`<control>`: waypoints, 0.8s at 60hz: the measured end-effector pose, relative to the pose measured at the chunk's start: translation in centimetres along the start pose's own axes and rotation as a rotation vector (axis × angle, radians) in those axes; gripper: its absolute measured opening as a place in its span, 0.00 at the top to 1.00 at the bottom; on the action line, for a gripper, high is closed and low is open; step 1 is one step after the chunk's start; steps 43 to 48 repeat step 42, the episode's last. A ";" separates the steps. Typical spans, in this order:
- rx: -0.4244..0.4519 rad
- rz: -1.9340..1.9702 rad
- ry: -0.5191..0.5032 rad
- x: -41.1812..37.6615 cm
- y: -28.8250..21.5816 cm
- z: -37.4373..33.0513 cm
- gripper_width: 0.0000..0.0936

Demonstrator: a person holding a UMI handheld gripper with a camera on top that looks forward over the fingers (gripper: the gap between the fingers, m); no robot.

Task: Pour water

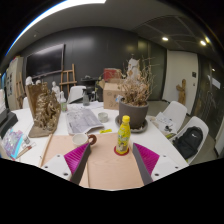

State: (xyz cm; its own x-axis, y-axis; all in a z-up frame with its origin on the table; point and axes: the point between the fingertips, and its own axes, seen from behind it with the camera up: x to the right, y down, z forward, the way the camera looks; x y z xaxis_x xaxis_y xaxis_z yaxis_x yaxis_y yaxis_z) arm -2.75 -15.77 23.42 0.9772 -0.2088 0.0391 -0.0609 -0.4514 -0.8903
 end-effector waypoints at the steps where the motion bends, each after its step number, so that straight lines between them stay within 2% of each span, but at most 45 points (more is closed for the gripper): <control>1: -0.002 -0.001 0.000 -0.3 0.1 -1.1 0.08; 9: -0.030 -0.031 0.017 -2.4 1.1 -8.9 0.08; 19: -0.055 -0.041 0.030 -4.6 3.1 -15.3 0.08; 30: -0.049 -0.055 0.041 -5.6 4.0 -17.8 0.08; 48: -0.071 -0.053 0.047 -5.5 5.2 -18.0 0.08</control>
